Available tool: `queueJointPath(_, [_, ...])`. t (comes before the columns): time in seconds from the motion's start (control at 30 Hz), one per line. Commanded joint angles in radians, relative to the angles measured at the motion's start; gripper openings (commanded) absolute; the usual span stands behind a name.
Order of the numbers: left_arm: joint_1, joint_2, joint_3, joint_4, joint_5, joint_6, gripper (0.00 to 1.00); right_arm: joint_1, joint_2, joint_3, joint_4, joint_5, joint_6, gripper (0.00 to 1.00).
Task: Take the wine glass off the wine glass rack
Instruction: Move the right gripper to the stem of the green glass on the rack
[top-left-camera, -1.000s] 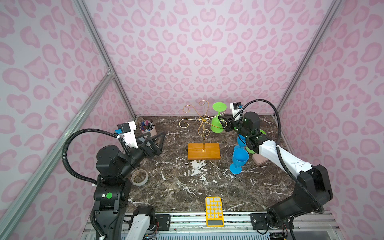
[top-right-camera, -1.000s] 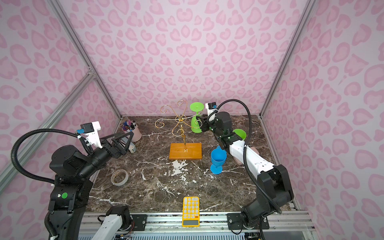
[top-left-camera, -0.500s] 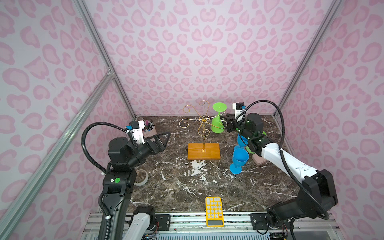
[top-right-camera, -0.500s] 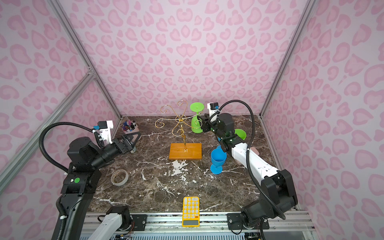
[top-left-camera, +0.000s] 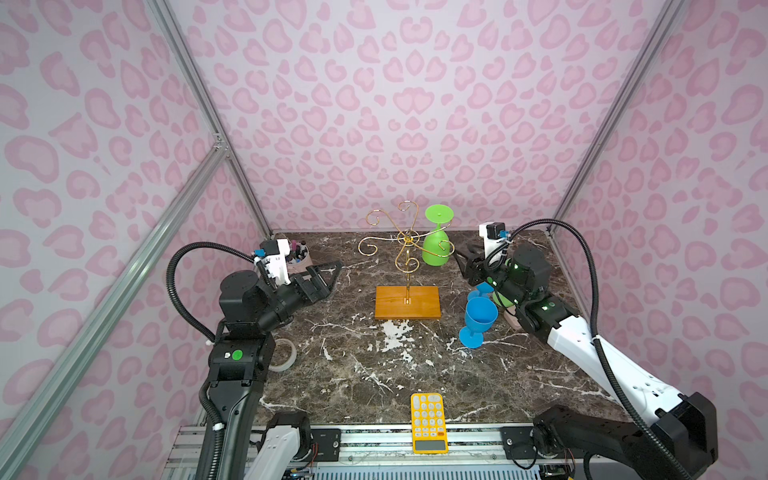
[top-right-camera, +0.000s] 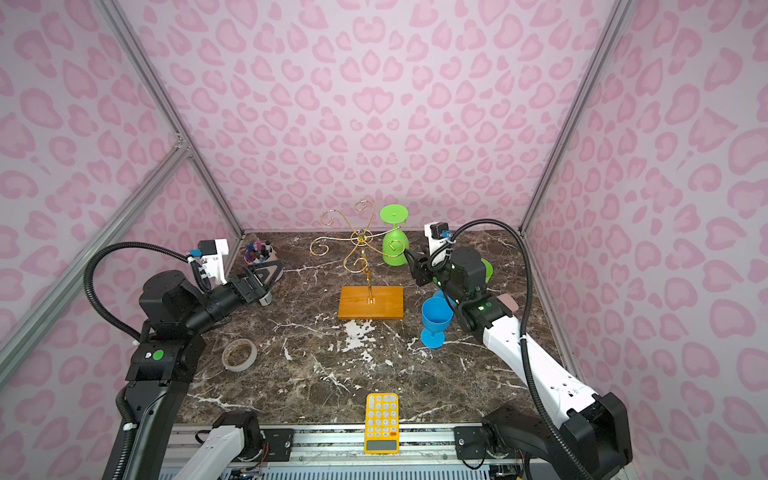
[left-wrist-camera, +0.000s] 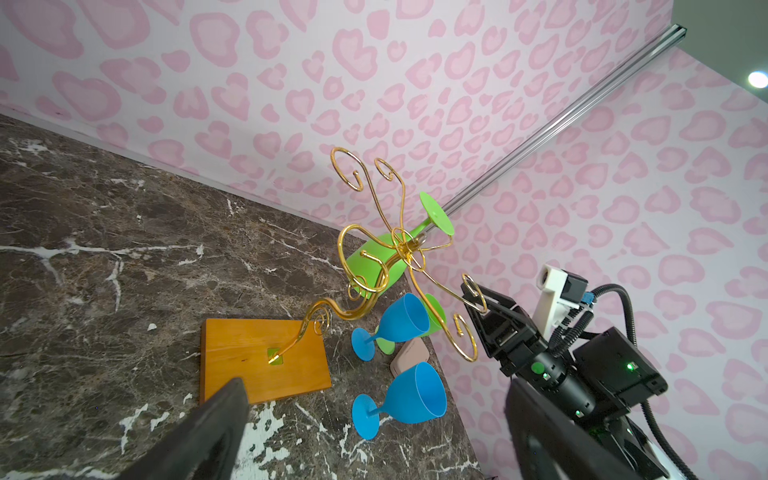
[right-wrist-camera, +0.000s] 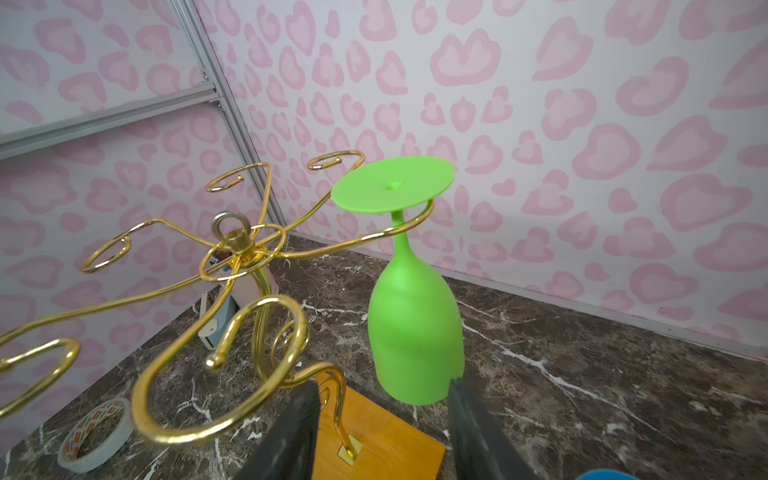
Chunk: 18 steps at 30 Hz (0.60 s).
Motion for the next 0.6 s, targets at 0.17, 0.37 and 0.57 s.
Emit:
queueJointPath(0.17, [0.000, -0.036, 0.003, 0.046, -0.049, 0.039, 0.98, -0.002, 0.032, 0.024, -0.011, 0.004, -0.022, 0.52])
queueJointPath(0.37, [0.000, -0.059, 0.047, 0.018, -0.043, 0.069, 0.98, -0.022, 0.165, 0.092, 0.091, -0.009, 0.000, 0.52])
queueJointPath(0.57, [0.001, -0.117, 0.053, 0.006, -0.061, 0.104, 0.98, -0.039, 0.269, 0.098, 0.181, -0.054, -0.001, 0.51])
